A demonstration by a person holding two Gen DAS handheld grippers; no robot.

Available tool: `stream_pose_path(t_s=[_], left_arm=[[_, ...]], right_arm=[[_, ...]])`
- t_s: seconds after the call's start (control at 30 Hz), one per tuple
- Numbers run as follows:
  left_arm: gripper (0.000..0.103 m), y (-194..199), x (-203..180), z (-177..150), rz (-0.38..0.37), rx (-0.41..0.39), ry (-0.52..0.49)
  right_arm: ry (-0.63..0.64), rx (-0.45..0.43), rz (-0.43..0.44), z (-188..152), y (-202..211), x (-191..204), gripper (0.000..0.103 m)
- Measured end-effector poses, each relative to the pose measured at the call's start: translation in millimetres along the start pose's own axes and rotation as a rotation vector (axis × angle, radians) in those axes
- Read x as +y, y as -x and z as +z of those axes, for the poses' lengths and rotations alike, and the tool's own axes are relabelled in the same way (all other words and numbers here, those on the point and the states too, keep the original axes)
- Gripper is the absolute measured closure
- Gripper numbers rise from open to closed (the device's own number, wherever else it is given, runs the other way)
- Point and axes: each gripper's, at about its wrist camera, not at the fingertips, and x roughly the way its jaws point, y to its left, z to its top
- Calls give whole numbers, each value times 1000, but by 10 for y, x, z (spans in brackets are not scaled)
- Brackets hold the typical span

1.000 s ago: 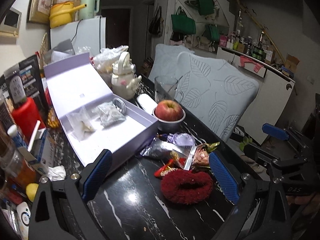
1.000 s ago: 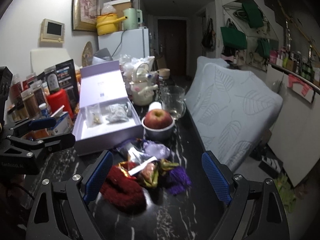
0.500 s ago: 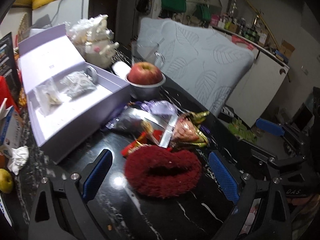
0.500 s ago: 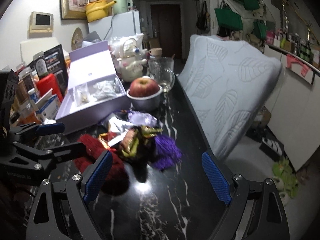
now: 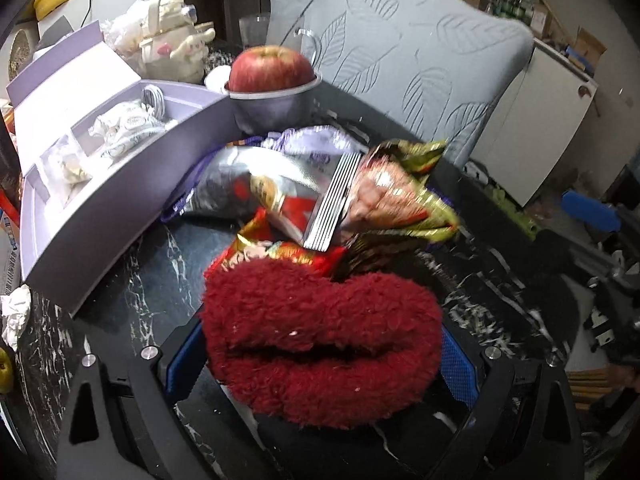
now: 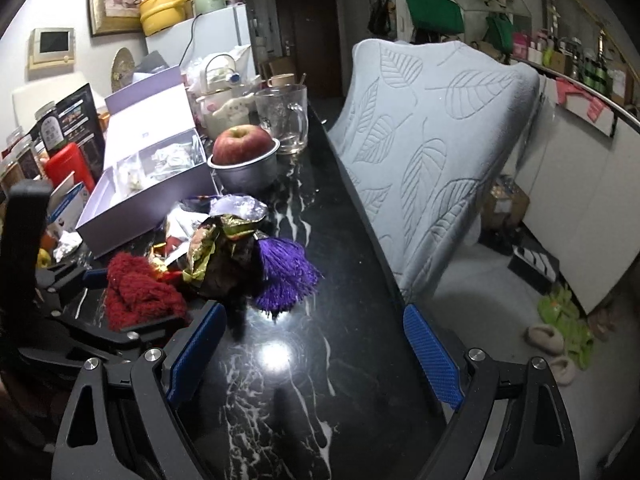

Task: Organize soft objects
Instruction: 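Grasp the red fuzzy sock with the left gripper and lift it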

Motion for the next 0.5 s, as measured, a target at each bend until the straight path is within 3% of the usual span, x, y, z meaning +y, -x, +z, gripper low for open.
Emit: stream_pose_path(t_s=[0.13,0.2,0.27,0.5], left_arm=[[5,-60,86,-72,-30,18,32],[12,-38,125,-106,-43,9,39],[26,10,167,-153,-41,-6,36],[36,194,386,-332,-127,-8,91]], right_arm=[[11,11,12,1,-56,41,11],[20,14,17,3,-73,76,11],[30,13,28,1,-81,115,11],[28,31,101,-25,-122,245,11]])
